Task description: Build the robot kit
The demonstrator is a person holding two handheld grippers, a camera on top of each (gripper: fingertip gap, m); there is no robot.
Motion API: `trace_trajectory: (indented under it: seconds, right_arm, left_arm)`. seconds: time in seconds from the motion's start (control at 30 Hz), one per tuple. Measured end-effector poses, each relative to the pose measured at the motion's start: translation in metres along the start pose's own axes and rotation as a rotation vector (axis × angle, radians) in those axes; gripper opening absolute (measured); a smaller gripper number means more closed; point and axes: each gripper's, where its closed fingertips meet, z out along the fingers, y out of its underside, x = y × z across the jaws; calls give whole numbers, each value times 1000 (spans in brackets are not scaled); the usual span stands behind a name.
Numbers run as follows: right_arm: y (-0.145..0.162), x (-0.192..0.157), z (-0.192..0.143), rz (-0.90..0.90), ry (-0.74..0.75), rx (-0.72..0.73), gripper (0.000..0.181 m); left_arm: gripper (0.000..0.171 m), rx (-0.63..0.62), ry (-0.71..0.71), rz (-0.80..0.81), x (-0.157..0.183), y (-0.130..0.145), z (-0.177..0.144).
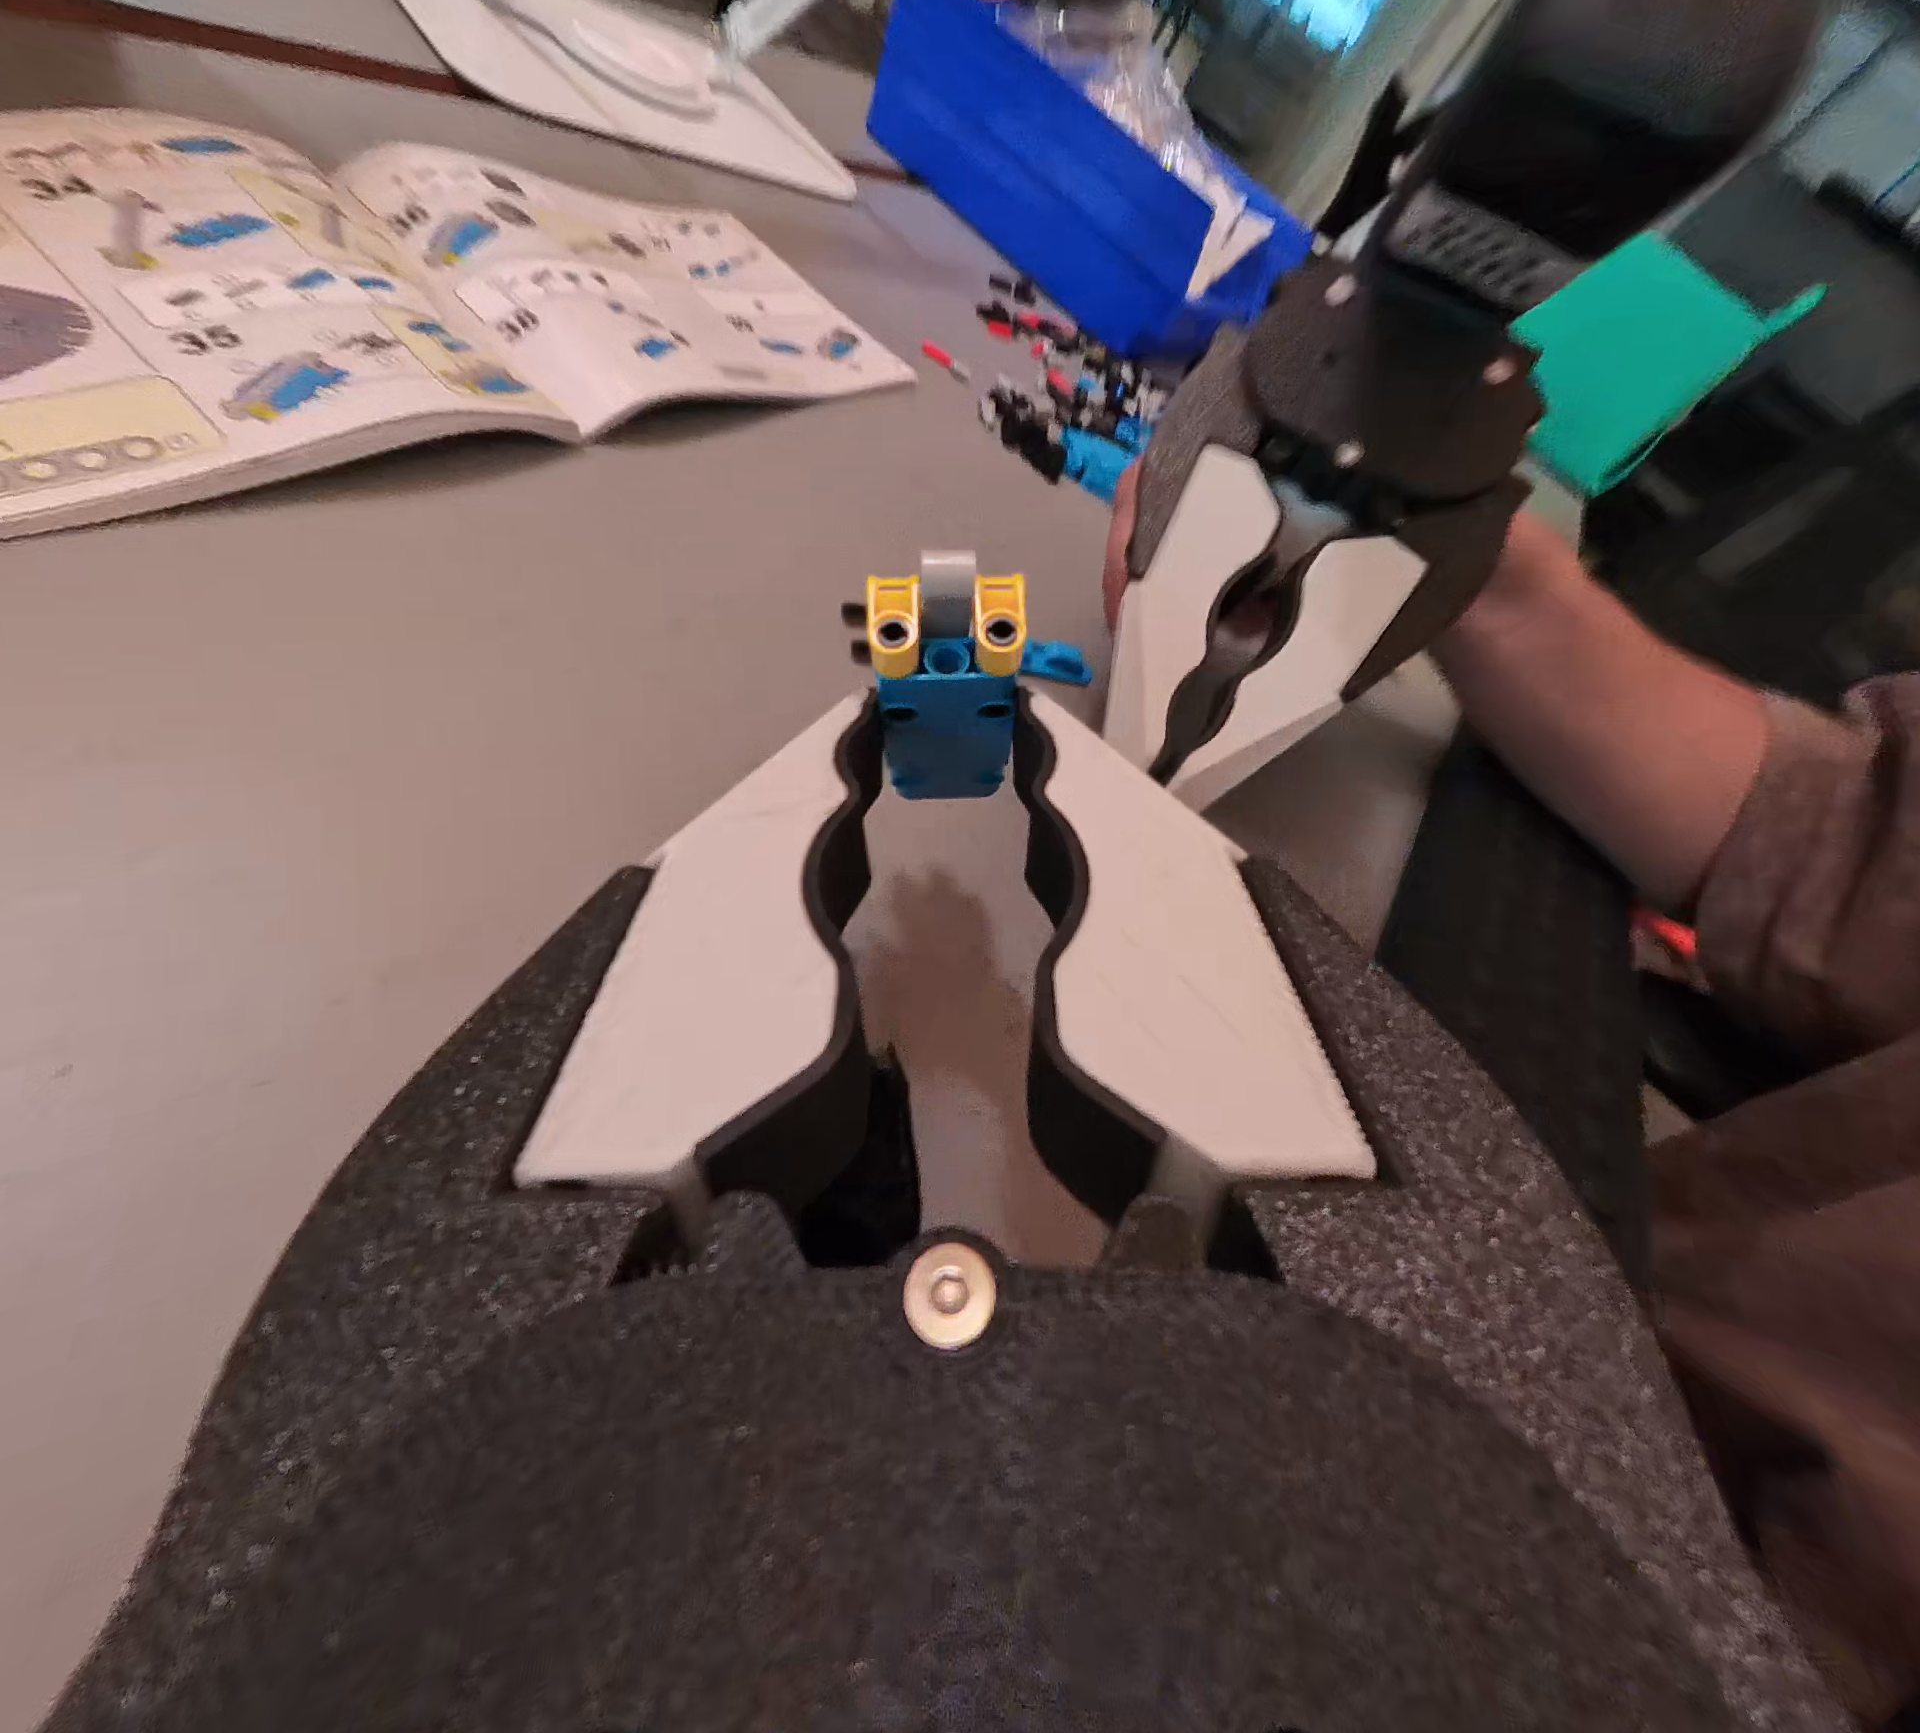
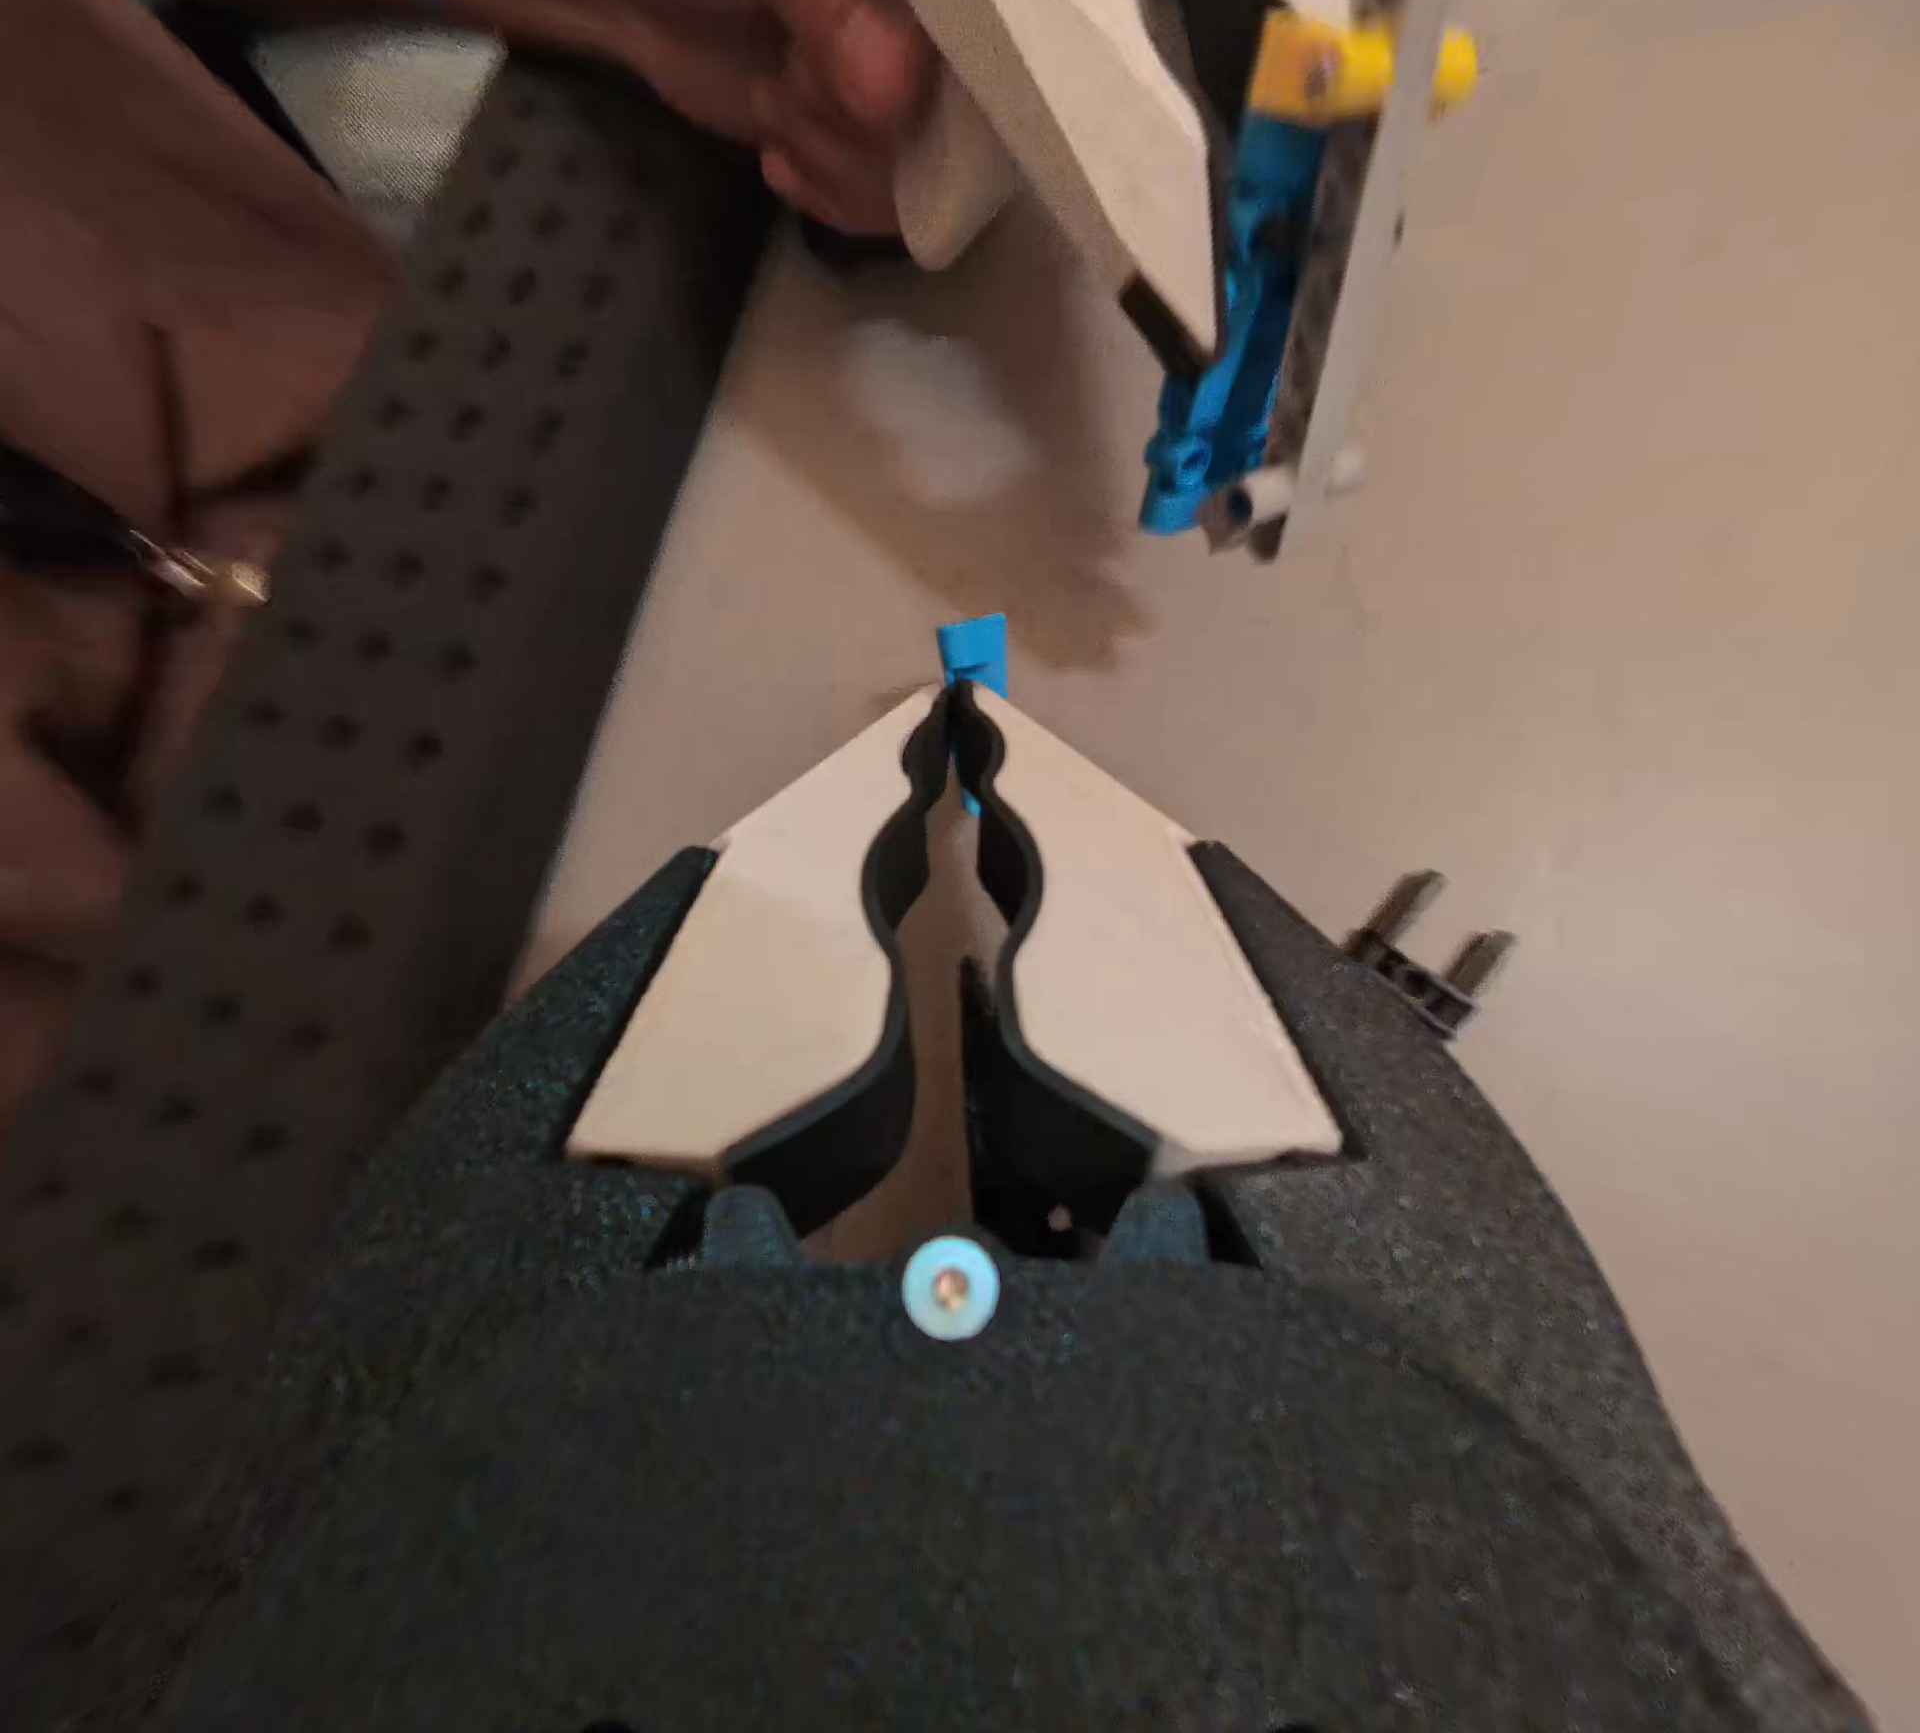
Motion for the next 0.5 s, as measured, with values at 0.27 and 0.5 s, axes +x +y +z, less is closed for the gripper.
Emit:
trace_trajectory:
  seconds: [0.27,0.5]
  right_arm:
    - [17,18,-28,154,370,-88,28]
    - [35,-6,-11,395,474,-12,33]
  left_arm:
    - [24,-86,7,39,7,12,9]
    - [24,-118,1,71,10,18,12]
